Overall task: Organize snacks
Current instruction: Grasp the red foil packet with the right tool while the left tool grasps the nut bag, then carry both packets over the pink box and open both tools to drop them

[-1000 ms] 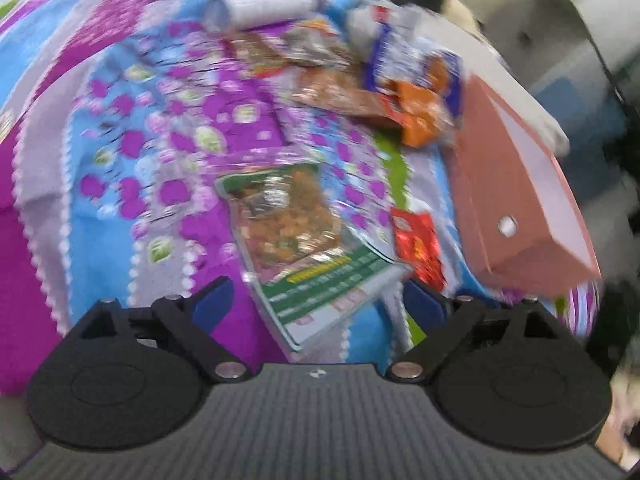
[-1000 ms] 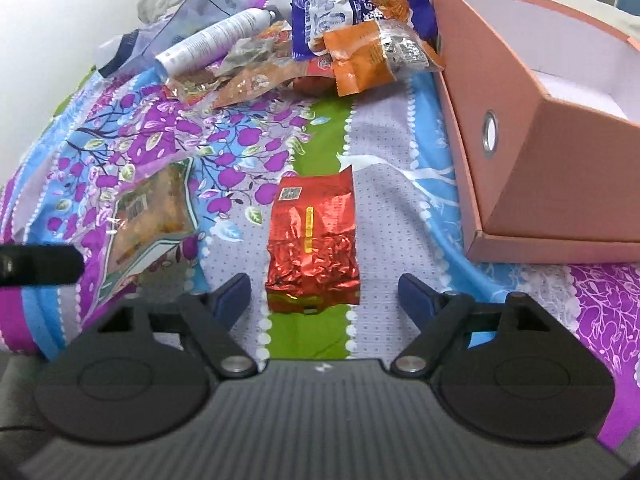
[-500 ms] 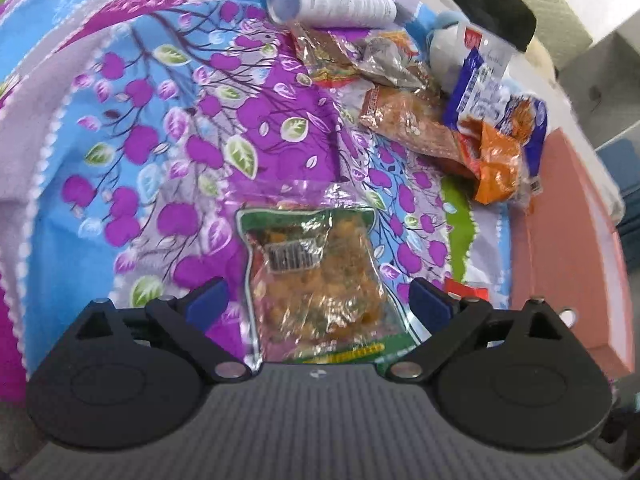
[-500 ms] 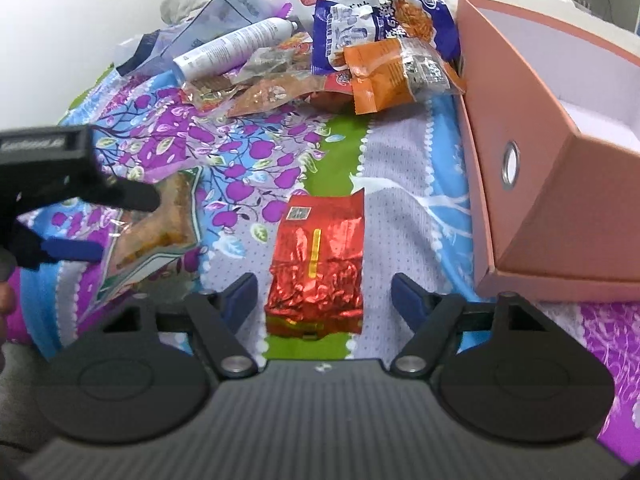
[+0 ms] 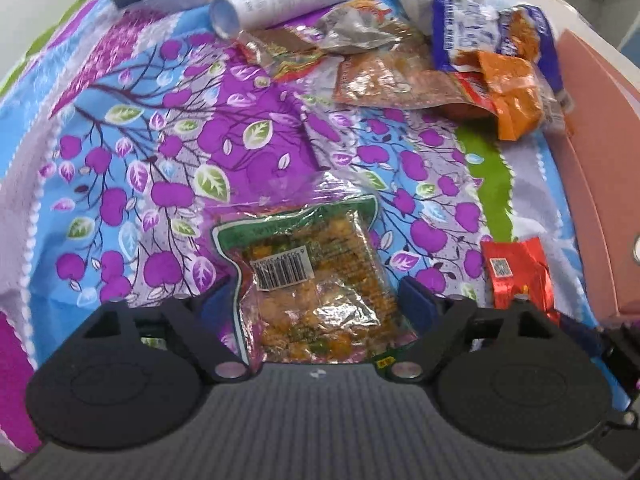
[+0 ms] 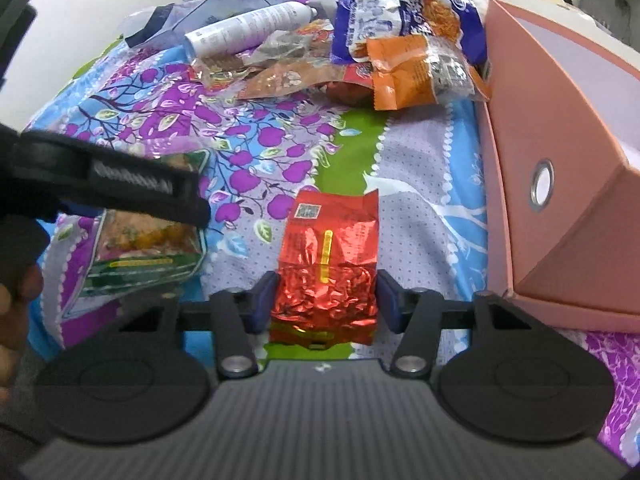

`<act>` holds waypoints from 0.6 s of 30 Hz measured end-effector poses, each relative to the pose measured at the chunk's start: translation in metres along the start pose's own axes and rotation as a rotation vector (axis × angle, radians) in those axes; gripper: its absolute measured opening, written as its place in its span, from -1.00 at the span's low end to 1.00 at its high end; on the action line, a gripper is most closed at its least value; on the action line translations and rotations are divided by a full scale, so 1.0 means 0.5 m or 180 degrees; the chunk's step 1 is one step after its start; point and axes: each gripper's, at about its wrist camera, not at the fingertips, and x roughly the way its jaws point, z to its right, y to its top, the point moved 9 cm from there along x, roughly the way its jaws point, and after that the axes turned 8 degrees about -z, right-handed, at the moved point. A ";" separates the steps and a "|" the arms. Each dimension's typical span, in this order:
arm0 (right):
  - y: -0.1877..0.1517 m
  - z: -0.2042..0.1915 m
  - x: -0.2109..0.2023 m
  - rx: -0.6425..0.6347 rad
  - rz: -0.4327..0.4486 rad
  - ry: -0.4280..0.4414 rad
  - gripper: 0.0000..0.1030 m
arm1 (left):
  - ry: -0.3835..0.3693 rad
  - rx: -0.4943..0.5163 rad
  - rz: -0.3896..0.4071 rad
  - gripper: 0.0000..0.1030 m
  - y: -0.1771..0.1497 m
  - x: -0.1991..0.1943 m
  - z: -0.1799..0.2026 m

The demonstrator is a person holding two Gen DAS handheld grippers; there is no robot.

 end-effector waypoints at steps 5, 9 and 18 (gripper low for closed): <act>0.000 -0.002 -0.015 0.0019 0.0008 -0.0042 0.06 | -0.0065 0.0122 0.0073 0.32 -0.003 -0.021 0.002; -0.001 0.002 -0.036 0.0069 0.0041 -0.0069 0.06 | -0.0193 0.0025 0.0109 0.23 -0.009 -0.038 -0.007; -0.009 0.015 -0.122 0.0237 0.0227 -0.0134 0.06 | -0.0492 0.0008 0.0262 0.22 -0.033 -0.132 0.011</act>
